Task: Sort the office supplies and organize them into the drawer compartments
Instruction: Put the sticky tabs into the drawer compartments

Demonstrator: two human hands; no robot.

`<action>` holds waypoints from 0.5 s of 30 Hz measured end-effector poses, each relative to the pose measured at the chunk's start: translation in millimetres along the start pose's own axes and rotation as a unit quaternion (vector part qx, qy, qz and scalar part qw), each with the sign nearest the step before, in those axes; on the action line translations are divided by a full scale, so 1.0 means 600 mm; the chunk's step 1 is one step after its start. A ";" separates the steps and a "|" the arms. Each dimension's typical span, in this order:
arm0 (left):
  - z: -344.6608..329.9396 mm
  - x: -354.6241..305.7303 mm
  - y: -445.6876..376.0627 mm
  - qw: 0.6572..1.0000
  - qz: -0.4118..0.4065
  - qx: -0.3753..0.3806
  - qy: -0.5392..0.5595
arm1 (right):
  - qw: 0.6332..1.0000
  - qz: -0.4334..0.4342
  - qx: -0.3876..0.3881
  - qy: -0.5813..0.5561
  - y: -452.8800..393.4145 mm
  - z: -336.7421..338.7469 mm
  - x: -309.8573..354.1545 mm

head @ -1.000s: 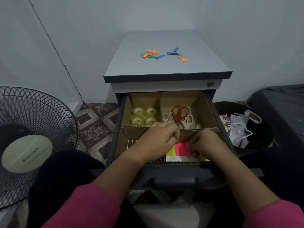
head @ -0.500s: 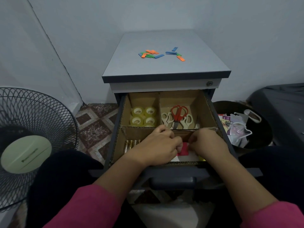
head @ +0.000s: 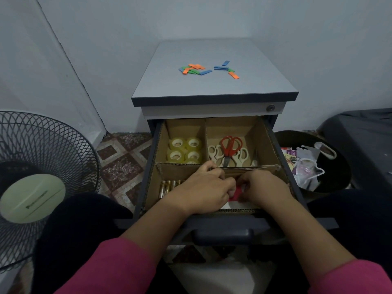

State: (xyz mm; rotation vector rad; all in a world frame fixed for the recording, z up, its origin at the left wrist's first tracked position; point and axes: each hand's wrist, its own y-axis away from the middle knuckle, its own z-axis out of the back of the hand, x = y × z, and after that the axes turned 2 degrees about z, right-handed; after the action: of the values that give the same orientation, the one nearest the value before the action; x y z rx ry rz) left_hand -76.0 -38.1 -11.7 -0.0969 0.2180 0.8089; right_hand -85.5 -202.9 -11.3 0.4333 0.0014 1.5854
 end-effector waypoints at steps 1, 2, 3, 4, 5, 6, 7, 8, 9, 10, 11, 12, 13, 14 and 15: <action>0.000 0.000 0.001 1.000 -0.002 -0.005 0.000 | 1.000 0.000 0.000 0.000 -0.002 -0.001 -0.001; 0.000 0.000 0.002 1.000 -0.003 -0.008 0.003 | 1.000 -0.002 0.001 -0.002 -0.003 -0.003 -0.001; 0.001 0.000 0.002 1.000 -0.002 -0.008 0.007 | 1.000 -0.005 0.004 -0.007 -0.005 -0.004 -0.002; 0.001 0.000 0.003 1.000 -0.002 -0.009 0.014 | 1.000 -0.011 0.006 -0.012 -0.006 -0.004 -0.003; 0.002 0.001 0.003 1.000 -0.001 -0.011 0.021 | 1.000 -0.018 0.005 -0.016 -0.007 -0.003 -0.006; 0.003 0.002 0.003 0.999 0.002 -0.015 0.028 | 0.999 -0.030 0.002 -0.014 -0.008 -0.002 -0.009; 0.004 0.003 0.003 0.999 0.006 -0.020 0.033 | 0.999 -0.045 -0.003 -0.004 -0.009 -0.002 -0.013; 0.006 0.005 0.003 0.999 0.010 -0.025 0.035 | 0.998 -0.059 -0.009 0.016 -0.010 -0.002 -0.018; 0.006 0.007 0.003 0.999 0.012 -0.029 0.032 | 0.997 -0.072 -0.012 0.035 -0.011 -0.004 -0.022; 0.006 0.007 0.003 0.999 0.011 -0.034 0.025 | 0.995 -0.083 -0.007 0.047 -0.013 -0.006 -0.024; 0.006 0.007 0.004 0.999 0.009 -0.038 0.015 | 0.995 -0.090 0.008 0.049 -0.014 -0.009 -0.024; 0.005 0.006 0.004 0.999 0.007 -0.041 0.005 | 0.994 -0.096 0.029 0.044 -0.016 -0.010 -0.024; 0.004 0.005 0.004 0.999 0.004 -0.042 -0.001 | 0.993 -0.100 0.050 0.038 -0.019 -0.011 -0.022; 0.004 0.004 0.004 0.999 0.004 -0.039 -0.005 | 0.992 -0.104 0.067 0.030 -0.023 -0.012 -0.022; 0.004 0.005 0.004 0.999 0.003 -0.036 -0.007 | 0.991 -0.107 0.077 0.023 -0.026 -0.012 -0.022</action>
State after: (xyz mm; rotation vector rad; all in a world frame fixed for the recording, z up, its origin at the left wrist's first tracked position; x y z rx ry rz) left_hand -75.7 -33.9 -10.1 -0.1581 0.1771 0.8228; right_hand -72.2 -212.4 -25.4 0.4993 0.2005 1.3883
